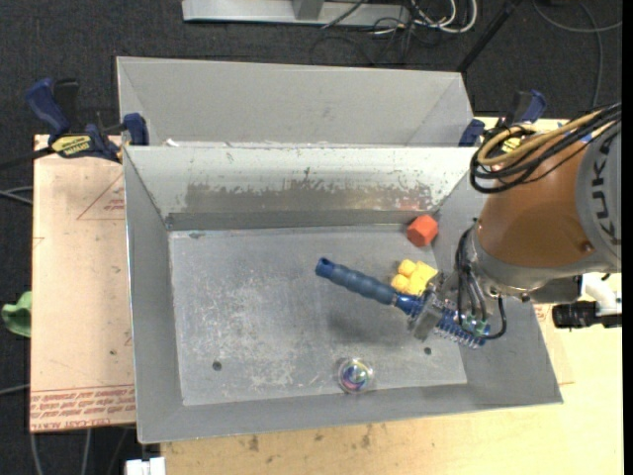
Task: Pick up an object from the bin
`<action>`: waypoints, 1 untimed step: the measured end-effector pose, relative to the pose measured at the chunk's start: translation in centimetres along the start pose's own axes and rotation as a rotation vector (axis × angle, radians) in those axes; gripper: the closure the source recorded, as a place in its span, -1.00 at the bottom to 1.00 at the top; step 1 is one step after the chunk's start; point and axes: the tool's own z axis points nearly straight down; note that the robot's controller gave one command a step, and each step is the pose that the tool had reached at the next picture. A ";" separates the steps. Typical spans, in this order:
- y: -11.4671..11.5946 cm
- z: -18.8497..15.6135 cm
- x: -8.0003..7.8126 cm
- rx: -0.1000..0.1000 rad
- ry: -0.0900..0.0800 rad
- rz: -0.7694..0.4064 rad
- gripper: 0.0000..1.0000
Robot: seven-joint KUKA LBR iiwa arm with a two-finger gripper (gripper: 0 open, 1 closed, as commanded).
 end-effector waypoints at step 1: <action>0.0 0.0 0.0 0.001 0.000 -0.003 1.00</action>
Offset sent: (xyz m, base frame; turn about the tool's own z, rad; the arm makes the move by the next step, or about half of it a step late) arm 0.0000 0.0000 0.0015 0.0000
